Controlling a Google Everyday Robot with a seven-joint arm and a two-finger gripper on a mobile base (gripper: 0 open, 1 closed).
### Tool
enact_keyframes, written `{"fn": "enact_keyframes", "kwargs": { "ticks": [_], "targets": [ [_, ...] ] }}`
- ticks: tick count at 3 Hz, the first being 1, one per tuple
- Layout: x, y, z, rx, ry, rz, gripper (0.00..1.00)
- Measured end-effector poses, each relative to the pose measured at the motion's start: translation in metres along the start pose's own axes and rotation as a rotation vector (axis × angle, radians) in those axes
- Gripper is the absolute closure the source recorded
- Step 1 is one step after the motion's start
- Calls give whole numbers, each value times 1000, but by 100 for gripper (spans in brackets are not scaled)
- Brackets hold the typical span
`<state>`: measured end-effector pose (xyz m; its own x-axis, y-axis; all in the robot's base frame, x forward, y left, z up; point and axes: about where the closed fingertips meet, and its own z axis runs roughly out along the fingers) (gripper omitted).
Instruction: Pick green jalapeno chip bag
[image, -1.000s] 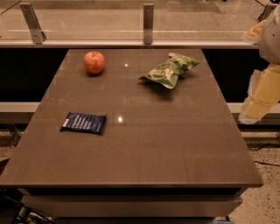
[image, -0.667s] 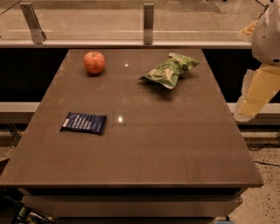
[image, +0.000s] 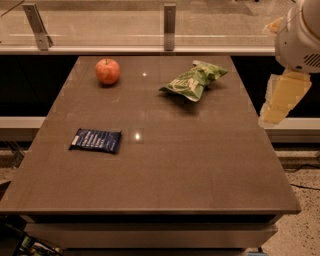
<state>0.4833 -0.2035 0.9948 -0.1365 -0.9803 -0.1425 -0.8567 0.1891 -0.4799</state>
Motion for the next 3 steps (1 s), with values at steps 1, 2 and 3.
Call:
{"fn": "enact_keyframes", "kwargs": {
  "ticks": [1,2,3],
  "targets": [
    [-7,-20,7,88,-16,-83,0],
    [-12,-45,13,162,-38,-164,0],
    [-16,-65,23,196,-64,-235,0]
  ]
}}
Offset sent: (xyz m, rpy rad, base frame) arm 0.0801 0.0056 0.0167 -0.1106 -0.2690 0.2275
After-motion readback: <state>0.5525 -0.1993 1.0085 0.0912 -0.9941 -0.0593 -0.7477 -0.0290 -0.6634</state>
